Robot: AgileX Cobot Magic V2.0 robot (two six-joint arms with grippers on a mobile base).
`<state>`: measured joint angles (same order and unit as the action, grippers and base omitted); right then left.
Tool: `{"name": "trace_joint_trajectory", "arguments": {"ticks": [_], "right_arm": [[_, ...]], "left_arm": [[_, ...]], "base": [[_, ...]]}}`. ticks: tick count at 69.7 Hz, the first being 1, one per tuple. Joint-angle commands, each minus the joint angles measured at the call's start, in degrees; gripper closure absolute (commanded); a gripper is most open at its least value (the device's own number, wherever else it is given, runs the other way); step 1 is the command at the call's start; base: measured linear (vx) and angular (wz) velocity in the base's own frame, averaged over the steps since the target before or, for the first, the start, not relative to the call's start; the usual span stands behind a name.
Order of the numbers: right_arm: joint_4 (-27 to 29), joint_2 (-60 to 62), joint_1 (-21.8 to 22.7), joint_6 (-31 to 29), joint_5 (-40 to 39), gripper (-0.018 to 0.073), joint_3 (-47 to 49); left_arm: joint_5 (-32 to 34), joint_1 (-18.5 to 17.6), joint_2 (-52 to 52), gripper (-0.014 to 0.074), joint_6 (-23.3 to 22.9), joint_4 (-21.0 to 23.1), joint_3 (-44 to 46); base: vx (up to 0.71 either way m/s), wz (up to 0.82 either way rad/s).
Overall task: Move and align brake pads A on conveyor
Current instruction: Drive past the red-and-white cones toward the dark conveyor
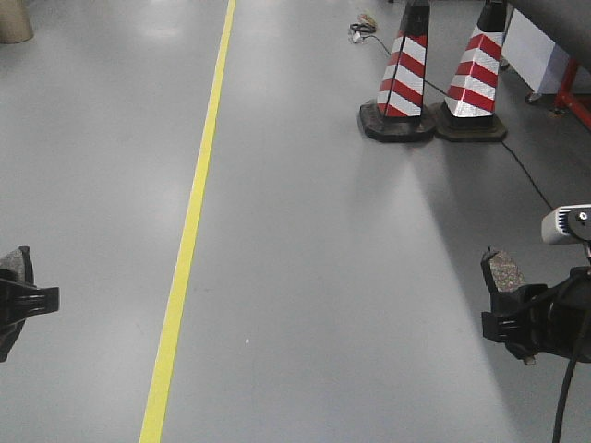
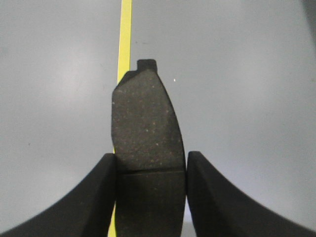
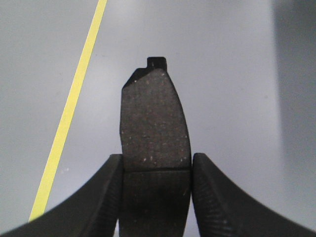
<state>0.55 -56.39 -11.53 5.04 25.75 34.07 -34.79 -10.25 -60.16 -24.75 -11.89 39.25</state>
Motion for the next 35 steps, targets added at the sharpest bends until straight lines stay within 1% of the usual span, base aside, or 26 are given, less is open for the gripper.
{"name": "trace_joint_trajectory", "arguments": {"ticks": [1,35], "right_arm": [[-0.15,0.85,0.13,-0.26,-4.22,0.0546,1.74],[-0.15,0.85,0.13,-0.26,-4.22,0.0546,1.74]], "left_arm": [[3.63,-0.44,1.09,0.0464,-0.21,-0.44,1.5],[3.63,-0.44,1.09,0.0464,-0.21,-0.44,1.5]], "base": [[0.54,0.01],[0.55,-0.01]]}}
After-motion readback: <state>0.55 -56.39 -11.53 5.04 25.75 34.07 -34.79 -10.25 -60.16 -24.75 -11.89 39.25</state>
